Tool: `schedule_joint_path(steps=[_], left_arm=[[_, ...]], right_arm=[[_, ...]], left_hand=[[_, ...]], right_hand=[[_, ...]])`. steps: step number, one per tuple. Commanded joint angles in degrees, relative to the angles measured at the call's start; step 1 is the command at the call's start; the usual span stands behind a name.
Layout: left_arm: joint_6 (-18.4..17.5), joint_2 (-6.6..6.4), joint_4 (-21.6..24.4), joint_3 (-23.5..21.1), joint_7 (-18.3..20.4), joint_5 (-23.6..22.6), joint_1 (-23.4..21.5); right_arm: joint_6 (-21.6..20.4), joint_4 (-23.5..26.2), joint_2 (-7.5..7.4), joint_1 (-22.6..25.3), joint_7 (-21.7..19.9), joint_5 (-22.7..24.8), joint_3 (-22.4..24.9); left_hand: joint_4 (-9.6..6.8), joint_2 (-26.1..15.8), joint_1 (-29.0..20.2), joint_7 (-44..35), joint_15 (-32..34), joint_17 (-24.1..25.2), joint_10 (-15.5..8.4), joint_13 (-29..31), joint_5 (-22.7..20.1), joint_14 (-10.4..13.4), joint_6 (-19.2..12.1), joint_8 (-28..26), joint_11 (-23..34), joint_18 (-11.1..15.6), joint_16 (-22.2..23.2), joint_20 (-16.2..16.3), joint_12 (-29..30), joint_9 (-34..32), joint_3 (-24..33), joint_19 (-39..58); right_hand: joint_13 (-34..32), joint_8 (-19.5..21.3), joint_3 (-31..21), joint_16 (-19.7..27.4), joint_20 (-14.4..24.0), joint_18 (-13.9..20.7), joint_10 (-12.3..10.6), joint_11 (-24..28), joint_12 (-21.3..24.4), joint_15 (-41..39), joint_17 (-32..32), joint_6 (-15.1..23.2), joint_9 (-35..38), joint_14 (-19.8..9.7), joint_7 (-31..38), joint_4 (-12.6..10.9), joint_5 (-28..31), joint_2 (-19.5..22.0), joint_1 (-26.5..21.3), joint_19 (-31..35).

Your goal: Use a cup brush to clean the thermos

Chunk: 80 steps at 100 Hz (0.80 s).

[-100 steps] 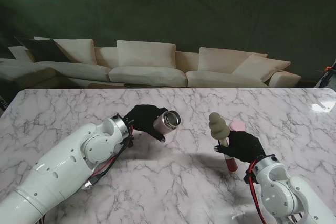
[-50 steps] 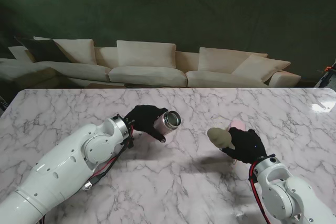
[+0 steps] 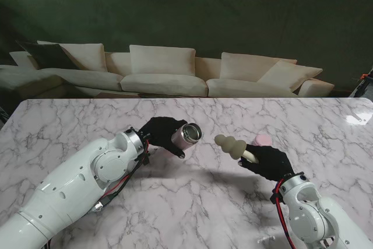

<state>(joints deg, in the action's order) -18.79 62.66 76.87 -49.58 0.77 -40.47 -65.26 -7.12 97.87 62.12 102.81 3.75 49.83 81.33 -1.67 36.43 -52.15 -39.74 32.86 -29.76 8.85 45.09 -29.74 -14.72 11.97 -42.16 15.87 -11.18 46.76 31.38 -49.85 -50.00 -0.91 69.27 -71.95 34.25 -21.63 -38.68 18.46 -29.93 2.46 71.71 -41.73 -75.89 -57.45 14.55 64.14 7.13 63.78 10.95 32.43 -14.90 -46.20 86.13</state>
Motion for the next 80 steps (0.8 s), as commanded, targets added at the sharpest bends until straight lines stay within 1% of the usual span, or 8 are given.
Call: schedule_joint_path(steps=[1,3,11,24,32,43,61,80], left_arm=[[0.16,0.25,0.09,0.18,0.67,0.20,0.22],[0.17,0.24,0.10,0.20,0.72,0.21,0.23],[0.20,0.19,0.08,0.37,1.05,0.25,0.38],[0.36,0.13,-0.41,1.16,1.79,0.39,1.18],[0.42,0.08,-0.96,2.06,2.46,0.48,2.05],[0.09,-0.09,-2.14,3.86,3.33,-0.13,3.83],[-0.82,-0.14,-4.23,7.29,4.13,-0.91,7.01],[-1.98,-0.20,-5.17,9.90,4.67,-1.90,9.43]], right_arm=[[-0.47,0.24,-0.35,0.30,0.06,2.12,0.68],[-0.70,0.36,-0.45,0.33,-0.17,2.71,0.91],[-1.54,1.18,-0.94,0.47,-1.94,5.31,1.94],[-2.75,3.77,-1.73,0.81,-6.10,9.35,3.98],[-3.49,5.61,-2.10,0.75,-8.72,11.22,5.23],[-5.77,7.42,-2.51,-0.01,-10.91,13.75,6.68],[-9.44,9.93,-3.15,-2.50,-15.08,16.37,7.57],[-13.14,11.88,-3.87,-6.77,-20.53,17.95,6.70]], left_hand=[[-0.77,-23.76,-21.17,-5.36,6.37,-0.51,-4.22,2.23,-5.58,0.91,-10.09,-2.15,6.60,3.81,2.24,1.61,-2.59,-1.92,18.15,2.56],[-0.77,-23.77,-21.16,-5.39,6.37,-0.48,-4.18,2.23,-5.63,0.91,-10.11,-2.16,6.61,3.82,2.25,1.60,-2.58,-1.91,18.13,2.55],[-0.77,-23.76,-21.17,-5.37,6.41,-0.51,-4.12,2.27,-5.63,0.92,-10.16,-2.15,6.66,3.85,2.26,1.62,-2.60,-1.95,18.11,2.57],[-0.81,-23.76,-21.18,-5.44,6.42,-0.53,-4.21,2.25,-5.76,0.89,-10.16,-2.20,6.68,3.85,2.27,1.63,-2.60,-1.94,18.11,2.61],[-0.83,-23.77,-21.19,-5.38,6.43,-0.56,-4.22,2.26,-5.74,0.86,-10.20,-2.16,6.70,3.82,2.28,1.65,-2.60,-1.97,18.11,2.64],[-0.82,-23.79,-21.16,-5.34,6.46,-0.54,-4.29,2.30,-5.76,0.89,-10.22,-2.14,6.69,3.81,2.29,1.66,-2.60,-1.94,18.09,2.65],[-0.84,-23.81,-21.12,-5.42,6.52,-0.61,-4.30,2.33,-5.80,1.03,-10.31,-2.25,6.77,4.02,2.33,1.66,-2.68,-1.96,18.04,2.67],[-0.89,-23.88,-21.07,-5.47,6.62,-0.74,-4.44,2.40,-5.75,1.16,-10.42,-2.30,6.82,4.13,2.37,1.64,-2.73,-1.96,17.97,2.69]], right_hand=[[-3.26,-3.90,-2.37,-5.82,3.16,0.70,-1.19,2.46,-2.05,-14.53,-5.39,8.38,3.29,-5.82,-1.41,-1.97,2.49,3.09,-1.81,9.63],[-3.37,-5.72,-4.49,-6.97,4.95,1.56,-1.08,1.92,-3.11,-16.23,-6.17,8.26,3.84,-6.40,-1.03,-1.35,2.75,2.32,-0.69,11.69],[-3.29,-7.75,-6.97,-10.50,10.59,5.97,-1.25,1.05,-3.69,-22.38,-8.12,6.59,5.20,-8.44,-1.31,-0.86,3.77,1.04,0.41,20.17],[-3.40,-9.69,-11.17,-11.67,16.53,11.52,-1.82,-0.66,-3.38,-23.68,-9.72,2.40,6.52,-10.12,-0.94,-0.05,4.94,-0.35,1.52,27.36],[-3.39,-10.28,-11.94,-11.87,17.70,12.01,-1.83,-0.81,-3.40,-24.13,-9.98,-0.93,6.72,-9.92,-0.81,0.10,5.05,-0.28,1.67,28.99],[-3.39,-10.88,-12.66,-11.98,18.28,12.44,-2.17,-0.94,-3.42,-24.32,-10.05,-2.64,7.00,-10.02,-0.66,0.23,5.23,-0.17,2.04,29.53],[-3.38,-11.25,-13.57,-12.18,18.60,12.47,-2.06,-0.80,-3.53,-24.74,-10.06,-3.56,7.68,-9.73,-0.38,0.35,5.73,-0.42,1.94,29.70],[-3.39,-11.33,-14.14,-12.36,18.83,12.72,-2.32,-0.65,-3.62,-25.15,-10.13,-3.98,8.24,-9.90,-0.28,0.51,5.97,-0.57,2.11,29.84]])
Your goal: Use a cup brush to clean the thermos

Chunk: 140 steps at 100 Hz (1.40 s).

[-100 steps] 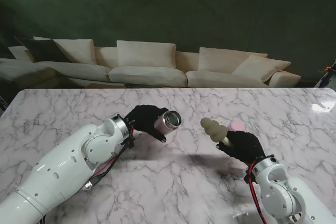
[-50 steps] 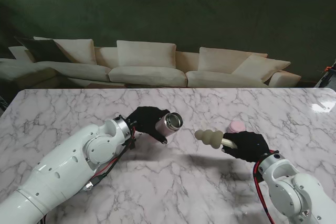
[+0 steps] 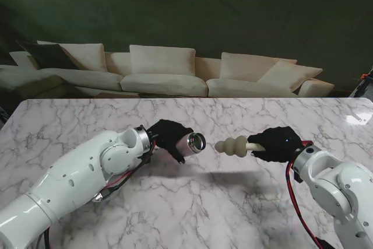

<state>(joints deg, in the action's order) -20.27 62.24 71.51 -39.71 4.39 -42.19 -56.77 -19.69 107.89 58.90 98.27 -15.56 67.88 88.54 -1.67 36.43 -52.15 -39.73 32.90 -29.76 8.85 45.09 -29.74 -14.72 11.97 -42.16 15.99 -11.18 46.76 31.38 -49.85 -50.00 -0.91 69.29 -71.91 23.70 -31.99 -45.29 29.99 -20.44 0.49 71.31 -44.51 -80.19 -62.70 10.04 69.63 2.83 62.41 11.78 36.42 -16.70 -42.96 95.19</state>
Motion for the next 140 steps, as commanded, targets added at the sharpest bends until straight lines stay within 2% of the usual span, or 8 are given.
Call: schedule_joint_path(steps=[1,30,58,83,93,140], left_arm=[[-0.53,0.22,0.19,0.10,1.04,-0.23,1.00],[-0.49,0.64,0.13,1.92,1.52,0.74,2.81],[0.68,0.92,0.31,2.71,2.70,2.43,3.65],[2.44,0.83,0.97,2.89,4.35,3.39,3.68],[3.67,0.89,1.28,3.32,5.21,4.13,3.96],[5.65,1.08,1.90,4.06,6.25,5.00,4.62]], right_arm=[[-0.73,1.92,-0.69,-2.49,-1.49,-0.06,-0.62],[-3.90,2.61,-1.57,-10.00,-8.61,2.38,-5.88],[-3.88,2.45,-1.84,-14.68,-11.78,8.09,-11.23],[1.48,2.75,-1.38,-15.80,-11.83,12.92,-14.54],[2.20,2.72,-1.30,-16.34,-11.24,15.11,-15.81],[-0.16,1.55,-1.64,-19.72,-13.02,19.48,-20.91]], left_hand=[[-0.89,-23.91,-21.07,-5.48,6.58,-0.74,-4.44,2.40,-5.74,1.17,-10.43,-2.29,6.72,4.14,2.37,1.63,-2.73,-1.99,17.97,2.67],[-1.01,-23.88,-21.01,-5.47,6.75,-0.96,-4.44,2.55,-5.83,1.30,-10.51,-2.26,6.80,4.24,2.46,1.64,-2.78,-2.06,17.90,2.81],[-1.21,-23.72,-20.93,-5.41,6.92,-1.16,-4.23,2.85,-6.08,1.22,-10.50,-2.23,6.82,4.19,2.55,1.68,-2.75,-2.26,17.98,3.03],[-1.46,-23.48,-20.74,-5.23,7.12,-1.55,-3.99,3.34,-6.52,1.10,-10.41,-2.22,6.89,4.00,2.67,1.77,-2.74,-2.62,18.24,3.37],[-1.53,-23.30,-20.70,-5.10,7.31,-1.75,-3.68,3.62,-6.70,0.94,-10.17,-2.26,6.97,3.71,2.78,1.86,-2.80,-2.83,18.46,3.66],[-1.70,-22.93,-20.16,-4.70,9.12,-3.65,-2.46,5.12,-7.45,0.82,-10.01,-2.81,7.81,3.25,3.71,2.27,-3.64,-3.37,19.49,5.68]], right_hand=[[-3.43,-0.78,-3.78,-5.75,7.31,3.25,-0.38,-0.23,-0.85,-20.86,-4.88,0.54,2.76,-5.61,1.10,-0.30,1.99,1.22,-1.10,20.78],[-3.45,-0.66,-4.12,-5.93,7.49,4.20,-1.05,0.02,-1.01,-21.21,-4.99,0.70,3.28,-6.31,1.04,-0.11,2.12,1.29,-0.79,20.98],[-3.48,-0.48,-4.15,-5.93,7.39,5.31,-1.76,-0.04,-1.13,-21.13,-5.05,0.84,3.22,-7.17,0.79,-0.04,1.92,1.84,-0.75,20.87],[-3.52,-0.17,-3.85,-5.82,7.15,6.31,-1.94,-0.02,-1.27,-20.86,-5.08,0.34,3.17,-7.87,0.62,-0.09,1.76,2.13,-1.23,20.65],[-3.54,-0.02,-3.54,-5.80,7.01,6.89,-2.09,-0.02,-1.32,-20.85,-5.12,0.52,3.25,-8.24,0.46,-0.09,1.81,2.28,-1.28,20.58],[-3.57,0.68,-2.52,-5.76,6.63,8.39,-2.53,-0.20,-1.44,-20.79,-5.20,1.35,3.29,-9.12,-0.19,-0.29,1.89,2.62,-1.45,20.80]])
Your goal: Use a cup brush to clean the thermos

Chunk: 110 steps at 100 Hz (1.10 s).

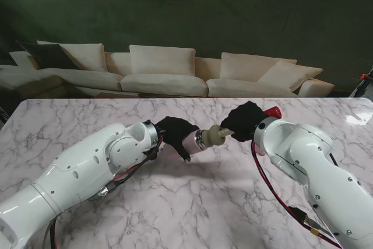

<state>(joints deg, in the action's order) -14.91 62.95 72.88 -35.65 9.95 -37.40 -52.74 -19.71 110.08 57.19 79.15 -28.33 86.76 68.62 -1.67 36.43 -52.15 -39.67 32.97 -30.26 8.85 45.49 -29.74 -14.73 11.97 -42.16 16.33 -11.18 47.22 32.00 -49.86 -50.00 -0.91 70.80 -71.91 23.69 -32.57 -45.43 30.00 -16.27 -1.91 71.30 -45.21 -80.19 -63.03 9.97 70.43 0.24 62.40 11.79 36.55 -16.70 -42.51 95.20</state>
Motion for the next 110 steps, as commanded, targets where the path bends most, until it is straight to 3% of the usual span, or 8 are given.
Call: schedule_joint_path(steps=[1,29,49,110], left_arm=[[0.28,0.37,0.53,0.00,0.67,0.20,0.59],[0.15,0.43,0.84,-0.52,0.18,0.17,0.21],[0.19,0.70,0.94,-1.12,-1.22,-0.01,-0.36],[-0.88,0.73,1.32,-1.65,-1.95,-0.28,-0.71]], right_arm=[[-0.12,-0.71,0.07,-0.69,-0.27,0.67,-1.13],[2.43,-2.50,0.19,-2.61,-1.06,1.16,-4.63],[3.47,-3.42,0.21,-3.68,-1.05,1.32,-6.75],[7.34,-6.50,0.35,-7.14,-2.44,-0.93,-12.67]], left_hand=[[-1.71,-22.97,-20.17,-4.75,9.14,-3.29,-2.45,4.83,-7.46,0.81,-10.00,-2.82,7.50,3.25,3.29,1.67,-3.67,-3.38,19.53,4.28],[-1.67,-22.88,-20.00,-4.73,11.58,-6.53,-1.23,7.08,-7.99,0.45,-9.70,-3.08,8.45,2.98,4.33,1.83,-4.54,-3.35,20.18,7.37],[-1.28,-22.67,-20.02,-4.75,15.75,-11.42,-0.28,10.64,-8.29,1.35,-9.18,-2.95,9.17,4.06,5.85,1.70,-5.40,-2.99,20.66,12.43],[-1.15,-22.69,-19.88,-5.05,15.34,-10.81,-0.81,10.19,-8.32,1.73,-9.25,-2.76,9.19,4.27,5.63,0.46,-5.54,-2.88,20.85,12.48]], right_hand=[[-3.58,0.70,-1.92,-5.62,6.62,4.25,-0.12,-0.20,-0.74,-20.77,-4.87,1.44,2.50,-6.56,-0.20,-0.29,1.73,2.61,-1.88,20.79],[-3.59,0.99,-1.59,-5.56,6.51,4.69,-0.13,-0.22,-0.79,-20.69,-4.89,1.33,2.50,-6.76,-0.47,-0.37,1.70,2.79,-2.12,20.87],[-3.60,1.08,-1.38,-5.55,6.46,4.92,-0.18,-0.25,-0.82,-20.73,-4.92,1.13,2.47,-6.85,-0.64,-0.43,1.68,2.90,-2.21,20.95],[-3.59,1.12,-0.57,-5.53,6.32,5.19,-0.43,-0.37,-0.94,-20.75,-4.91,0.77,2.23,-6.97,-0.95,-0.60,1.13,3.37,-2.68,21.06]])
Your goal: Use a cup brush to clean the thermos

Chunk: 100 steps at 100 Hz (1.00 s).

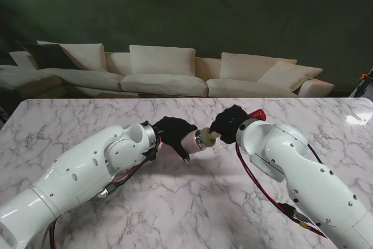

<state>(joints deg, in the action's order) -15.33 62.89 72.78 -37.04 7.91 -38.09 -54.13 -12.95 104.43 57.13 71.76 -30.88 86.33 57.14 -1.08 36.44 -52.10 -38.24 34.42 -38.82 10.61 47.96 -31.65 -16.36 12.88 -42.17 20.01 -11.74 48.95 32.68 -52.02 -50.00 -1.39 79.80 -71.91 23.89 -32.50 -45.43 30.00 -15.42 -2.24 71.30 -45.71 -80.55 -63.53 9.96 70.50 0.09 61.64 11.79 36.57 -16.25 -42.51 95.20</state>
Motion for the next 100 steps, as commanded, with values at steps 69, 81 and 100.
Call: schedule_joint_path(steps=[69,81,100], left_arm=[[-0.22,0.67,2.45,-1.57,-0.09,0.18,-0.19],[-0.23,0.66,2.57,-1.77,-0.17,0.12,-0.33],[-0.18,0.68,2.66,-1.73,-0.19,0.18,-0.34]], right_arm=[[5.31,-2.47,0.71,-2.29,-0.17,-3.67,-6.58],[5.55,-2.62,0.71,-2.69,-0.43,-3.71,-7.29],[5.85,-2.64,0.74,-3.09,-0.68,-3.58,-8.12]], left_hand=[[-1.51,-21.97,-19.96,-6.80,13.52,-3.62,-1.83,8.90,-7.45,3.40,-9.45,-2.31,5.51,4.86,3.59,-0.94,-3.34,-3.70,21.97,3.24],[-1.45,-21.76,-19.90,-6.74,13.59,-3.94,-1.72,9.13,-7.66,3.40,-9.32,-2.13,5.51,4.94,3.60,-0.98,-3.34,-3.86,22.17,3.30],[-1.40,-21.65,-19.78,-6.78,13.68,-4.22,-1.57,9.35,-8.02,3.34,-9.17,-2.00,5.48,5.03,3.64,-1.04,-3.36,-4.05,22.50,3.35]], right_hand=[[-3.59,0.32,0.15,-5.46,6.18,4.36,0.26,-0.74,-0.34,-20.22,-4.38,-0.39,1.77,-6.81,-0.32,-0.88,0.30,3.44,-3.69,20.96],[-3.59,0.23,0.26,-5.45,6.16,4.36,0.26,-0.74,-0.32,-20.18,-4.38,-0.48,1.76,-6.81,-0.33,-0.93,0.19,3.53,-3.82,20.93],[-3.57,0.04,0.52,-5.36,6.12,4.37,0.38,-0.93,-0.22,-19.95,-4.36,-0.72,1.49,-6.83,-0.43,-0.97,-0.07,3.68,-3.97,20.85]])
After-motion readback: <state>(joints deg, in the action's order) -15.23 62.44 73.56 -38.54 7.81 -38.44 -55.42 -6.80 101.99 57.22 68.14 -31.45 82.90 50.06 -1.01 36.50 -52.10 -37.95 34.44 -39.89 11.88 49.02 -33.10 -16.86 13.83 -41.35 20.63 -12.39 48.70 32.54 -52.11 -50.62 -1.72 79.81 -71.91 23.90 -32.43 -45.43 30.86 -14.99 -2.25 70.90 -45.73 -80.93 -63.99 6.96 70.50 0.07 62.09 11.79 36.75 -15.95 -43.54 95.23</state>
